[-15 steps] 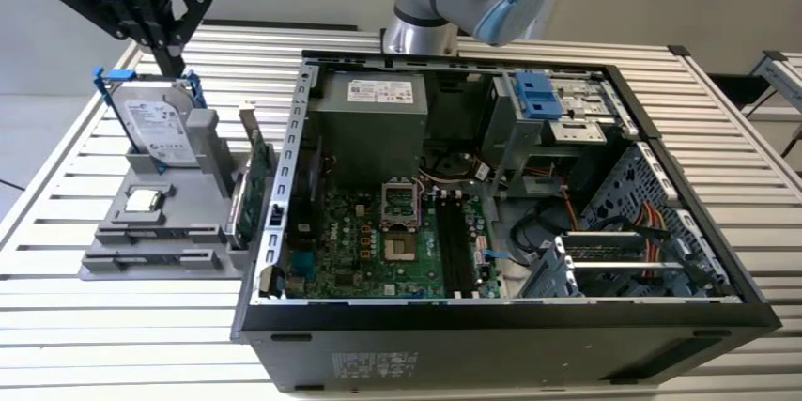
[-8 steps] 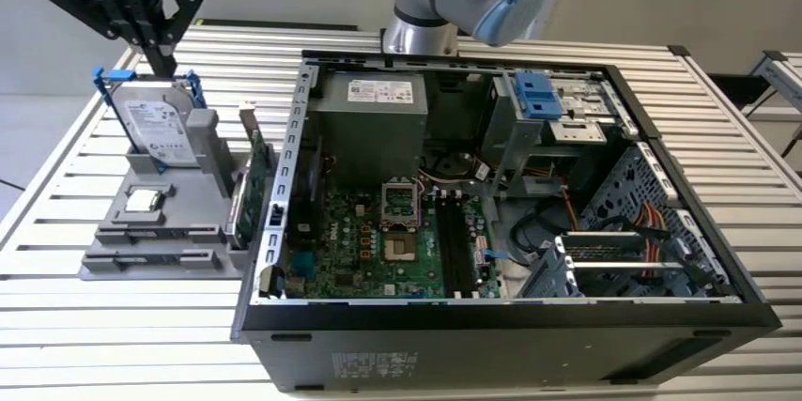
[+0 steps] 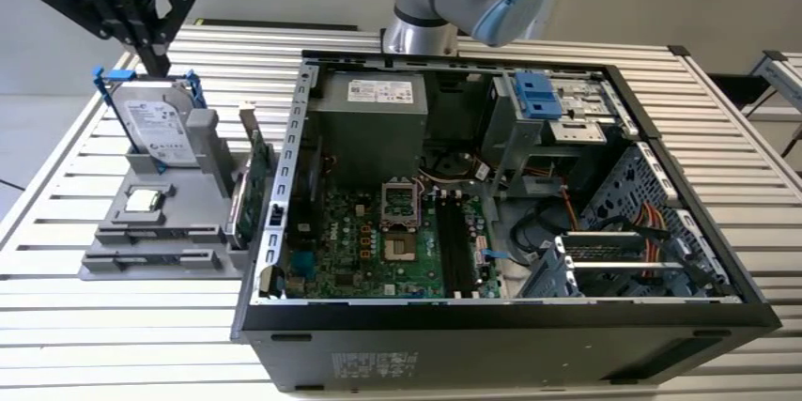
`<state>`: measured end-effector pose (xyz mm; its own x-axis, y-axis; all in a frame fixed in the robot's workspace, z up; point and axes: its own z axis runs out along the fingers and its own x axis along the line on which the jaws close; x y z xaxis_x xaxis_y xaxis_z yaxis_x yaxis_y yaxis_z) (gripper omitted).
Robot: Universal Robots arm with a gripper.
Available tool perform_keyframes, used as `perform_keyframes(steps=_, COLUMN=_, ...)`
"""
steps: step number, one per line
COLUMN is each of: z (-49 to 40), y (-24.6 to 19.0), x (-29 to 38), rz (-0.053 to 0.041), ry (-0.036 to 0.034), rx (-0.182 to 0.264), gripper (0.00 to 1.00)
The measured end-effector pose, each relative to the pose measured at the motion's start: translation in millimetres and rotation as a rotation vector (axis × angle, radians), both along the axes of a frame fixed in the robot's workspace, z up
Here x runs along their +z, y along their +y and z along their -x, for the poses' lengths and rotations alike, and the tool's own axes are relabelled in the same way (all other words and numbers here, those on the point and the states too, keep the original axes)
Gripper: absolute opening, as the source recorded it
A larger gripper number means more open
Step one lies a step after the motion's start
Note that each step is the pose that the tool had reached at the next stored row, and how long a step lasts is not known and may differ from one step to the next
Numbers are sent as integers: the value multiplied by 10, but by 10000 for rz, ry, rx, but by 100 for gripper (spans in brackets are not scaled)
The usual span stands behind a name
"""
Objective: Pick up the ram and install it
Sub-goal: 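Reach for the ram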
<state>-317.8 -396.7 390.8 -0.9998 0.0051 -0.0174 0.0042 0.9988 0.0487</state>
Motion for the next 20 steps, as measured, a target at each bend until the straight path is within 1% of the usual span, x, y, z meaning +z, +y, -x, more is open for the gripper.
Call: perform_keyframes(steps=20, z=227, y=7, x=-1, rz=0, ry=12, rx=325, gripper=0)
